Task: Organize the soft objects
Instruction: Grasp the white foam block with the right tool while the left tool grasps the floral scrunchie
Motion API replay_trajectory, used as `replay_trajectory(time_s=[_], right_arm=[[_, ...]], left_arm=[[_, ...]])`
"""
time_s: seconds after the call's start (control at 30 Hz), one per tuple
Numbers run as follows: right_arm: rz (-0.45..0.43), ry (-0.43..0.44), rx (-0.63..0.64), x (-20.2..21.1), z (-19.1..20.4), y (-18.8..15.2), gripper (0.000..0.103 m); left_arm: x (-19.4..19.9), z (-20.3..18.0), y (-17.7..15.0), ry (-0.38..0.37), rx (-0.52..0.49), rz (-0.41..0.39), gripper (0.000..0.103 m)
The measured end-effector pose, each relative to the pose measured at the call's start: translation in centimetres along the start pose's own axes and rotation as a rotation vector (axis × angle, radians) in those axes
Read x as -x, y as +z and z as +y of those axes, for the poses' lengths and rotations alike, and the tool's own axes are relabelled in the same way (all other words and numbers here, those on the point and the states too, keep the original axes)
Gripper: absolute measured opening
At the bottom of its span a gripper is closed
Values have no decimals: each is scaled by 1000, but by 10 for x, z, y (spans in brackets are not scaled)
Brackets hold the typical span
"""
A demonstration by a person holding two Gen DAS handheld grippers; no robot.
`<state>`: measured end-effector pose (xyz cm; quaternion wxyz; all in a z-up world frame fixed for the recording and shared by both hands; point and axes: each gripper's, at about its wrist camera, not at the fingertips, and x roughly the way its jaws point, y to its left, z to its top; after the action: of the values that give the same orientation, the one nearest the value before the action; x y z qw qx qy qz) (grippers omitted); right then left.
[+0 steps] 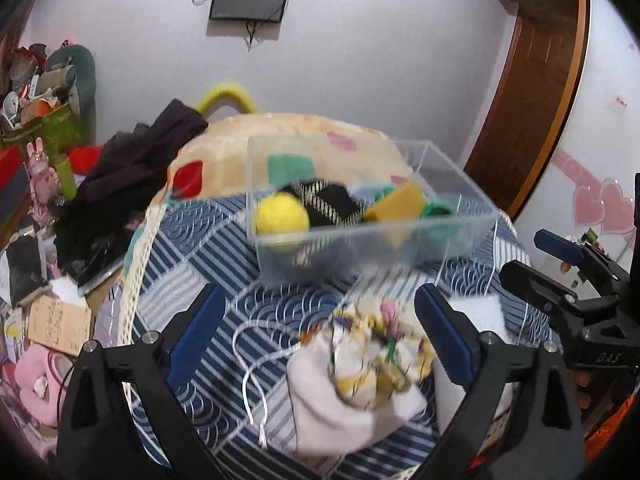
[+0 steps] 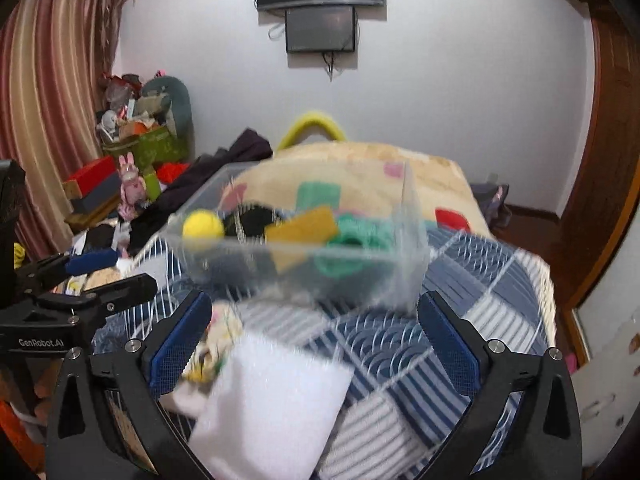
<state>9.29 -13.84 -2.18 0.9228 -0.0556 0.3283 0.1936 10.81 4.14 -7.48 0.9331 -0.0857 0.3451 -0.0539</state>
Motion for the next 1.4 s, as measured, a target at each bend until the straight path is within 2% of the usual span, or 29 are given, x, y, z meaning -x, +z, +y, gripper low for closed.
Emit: replay_trajectory(time_s=[0.23, 0.3, 0.4, 0.43, 0.5, 0.73, 0.9, 0.97, 1.13, 1.23, 1.3, 1.4], right_arm=[[142, 79, -37, -20, 11, -32, 103], [170, 113, -36, -25, 14, -39, 103], [197, 105, -23, -29, 15, -47, 101], [199, 102, -18, -29, 14, -48, 100], [196, 100, -18, -28, 10, -50, 91], [146, 53, -47, -13, -9, -54, 89], [118, 11, -82, -6, -22, -51, 89], [113, 14, -86, -4, -25, -53, 89], [111, 29, -79, -2, -23, -54, 89], [108, 29, -77, -2, -23, -52, 89], [108, 29, -77, -4, -22, -49, 89], [101, 25, -76, -4, -23, -47, 90]], left_arm=[[-9, -5, -24, 5, -10, 59, 97], [-13, -7, -26, -10, -6, 72, 97], [-18, -14, -26, -48, -10, 95, 97], [-20, -18, -26, -69, -16, 104, 97], [-24, -26, -27, -84, -37, 114, 97], [-45, -47, -20, -96, -73, 149, 97], [-66, -41, -23, -75, -51, 184, 97], [-66, -38, -26, -93, -43, 166, 96], [-59, -35, -33, -88, -74, 134, 78], [-57, -27, -33, -71, -51, 124, 58], [-56, -22, -31, -52, -36, 122, 41], [-51, -13, -28, -82, -5, 121, 33]])
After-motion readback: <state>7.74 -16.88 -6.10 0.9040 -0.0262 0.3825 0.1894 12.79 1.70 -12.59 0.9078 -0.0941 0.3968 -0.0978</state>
